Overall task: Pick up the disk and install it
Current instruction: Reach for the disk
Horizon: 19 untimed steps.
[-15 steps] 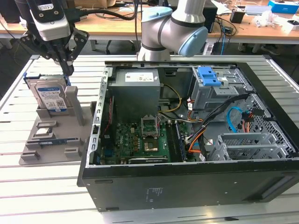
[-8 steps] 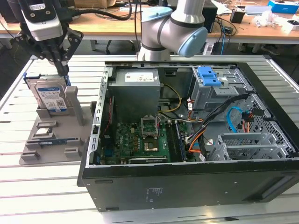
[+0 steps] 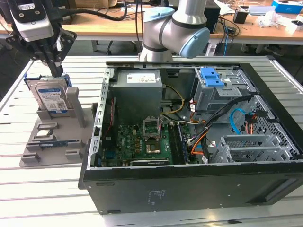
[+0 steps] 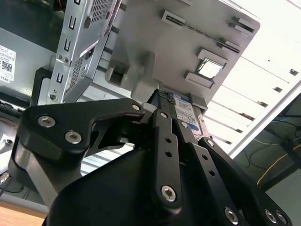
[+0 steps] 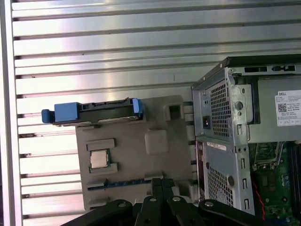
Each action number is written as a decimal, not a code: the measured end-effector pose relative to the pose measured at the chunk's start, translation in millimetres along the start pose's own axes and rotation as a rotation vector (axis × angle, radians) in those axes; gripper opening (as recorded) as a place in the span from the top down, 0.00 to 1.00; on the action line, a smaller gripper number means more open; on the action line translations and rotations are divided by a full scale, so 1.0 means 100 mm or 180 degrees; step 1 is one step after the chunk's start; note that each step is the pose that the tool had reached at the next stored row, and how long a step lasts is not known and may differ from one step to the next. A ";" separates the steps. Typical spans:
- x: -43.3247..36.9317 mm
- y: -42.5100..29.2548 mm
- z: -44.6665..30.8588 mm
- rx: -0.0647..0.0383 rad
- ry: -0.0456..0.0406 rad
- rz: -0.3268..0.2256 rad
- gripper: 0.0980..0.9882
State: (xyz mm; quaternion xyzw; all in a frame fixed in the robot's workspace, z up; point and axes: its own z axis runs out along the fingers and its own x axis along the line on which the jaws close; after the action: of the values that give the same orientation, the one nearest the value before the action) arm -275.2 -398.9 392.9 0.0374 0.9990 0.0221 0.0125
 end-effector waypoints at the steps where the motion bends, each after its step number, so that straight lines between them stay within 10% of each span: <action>1: 0.012 -0.001 0.000 0.0000 0.0000 0.0000 1.00; 19: 0.275 -0.020 -0.005 0.0000 0.0000 0.0000 1.00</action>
State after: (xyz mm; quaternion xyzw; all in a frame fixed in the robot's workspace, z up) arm -302.7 -398.8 392.7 0.0374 0.9990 0.0221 0.0125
